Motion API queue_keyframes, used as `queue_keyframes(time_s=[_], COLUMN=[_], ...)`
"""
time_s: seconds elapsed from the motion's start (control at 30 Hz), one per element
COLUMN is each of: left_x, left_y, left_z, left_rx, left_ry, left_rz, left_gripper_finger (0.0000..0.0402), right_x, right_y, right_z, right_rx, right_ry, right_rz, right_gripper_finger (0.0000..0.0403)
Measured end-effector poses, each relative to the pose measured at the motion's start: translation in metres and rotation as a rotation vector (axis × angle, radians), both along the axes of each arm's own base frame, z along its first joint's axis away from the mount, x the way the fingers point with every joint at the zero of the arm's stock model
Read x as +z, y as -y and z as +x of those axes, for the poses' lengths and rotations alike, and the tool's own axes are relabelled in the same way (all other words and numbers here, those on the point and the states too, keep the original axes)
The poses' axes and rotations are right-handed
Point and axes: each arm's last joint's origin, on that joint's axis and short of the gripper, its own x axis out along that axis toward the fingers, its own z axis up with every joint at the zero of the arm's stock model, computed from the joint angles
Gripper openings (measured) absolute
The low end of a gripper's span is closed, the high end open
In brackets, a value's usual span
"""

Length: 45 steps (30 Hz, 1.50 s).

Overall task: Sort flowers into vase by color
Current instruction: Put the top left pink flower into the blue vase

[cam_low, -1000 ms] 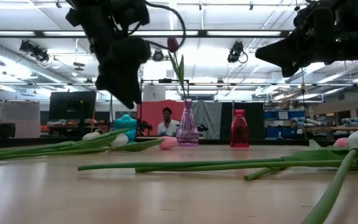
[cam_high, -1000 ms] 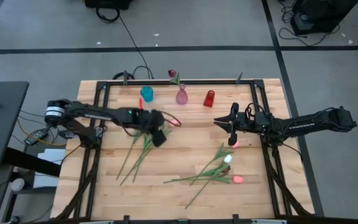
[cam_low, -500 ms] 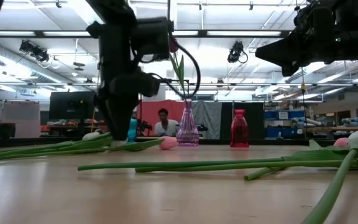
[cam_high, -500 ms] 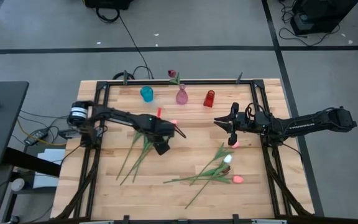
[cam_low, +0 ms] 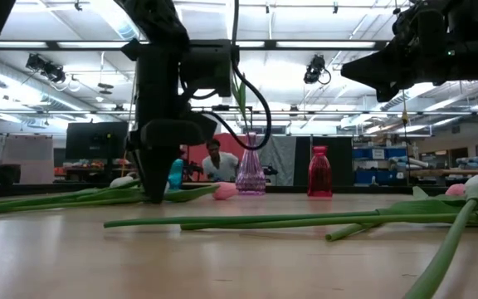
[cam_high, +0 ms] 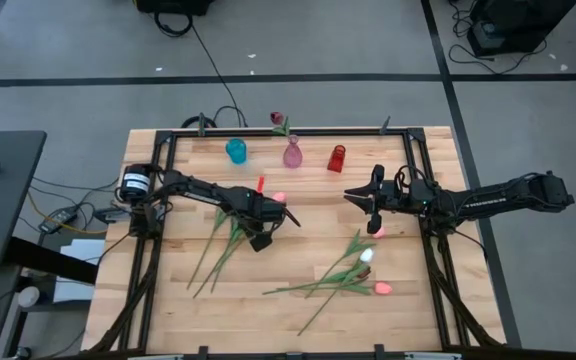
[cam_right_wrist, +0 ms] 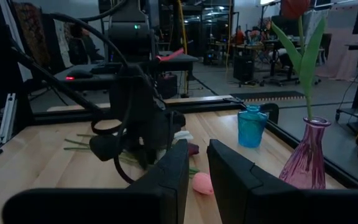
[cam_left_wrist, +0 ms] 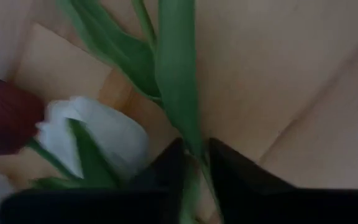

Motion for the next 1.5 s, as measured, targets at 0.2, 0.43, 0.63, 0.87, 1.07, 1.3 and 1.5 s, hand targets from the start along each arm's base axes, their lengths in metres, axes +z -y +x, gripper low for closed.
queue_keyframes(time_s=[0.2,0.43,0.63,0.87,1.07,1.3,1.5], left_x=[0.01,0.052,0.076,0.064,0.066,0.086,0.124], left_y=[0.0,-0.001,-0.012,-0.023,-0.029,-0.035,-0.042], left_z=[0.015,0.032,0.014,-0.017,-0.051,-0.092,-0.101], left_rx=[-0.111,-0.245,-0.256,-0.193,-0.129,-0.08,-0.085], left_ry=[0.101,0.407,0.643,0.895,0.908,1.042,1.348], left_rz=[0.03,0.145,0.231,0.295,0.378,0.43,0.498], left_gripper_finger=[0.0013,0.0004,0.0002,0.0003,0.0004,0.0004,0.0004], right_x=[0.0,-0.002,0.001,0.004,0.004,0.003,0.004], right_y=[0.0,0.0,0.0,0.0,0.0,0.0,0.0], right_z=[0.0,0.0,-0.004,-0.01,-0.012,-0.012,-0.01], right_rx=[0.0,0.0,-0.024,-0.027,-0.027,-0.029,-0.025], right_ry=[0.0,-0.019,-0.018,-0.013,-0.024,-0.025,-0.008], right_rz=[0.0,-0.011,-0.022,-0.021,-0.014,-0.013,-0.005], right_gripper_finger=[0.0075,0.0075,0.0075,0.0075,0.0075,0.0075,0.0075])
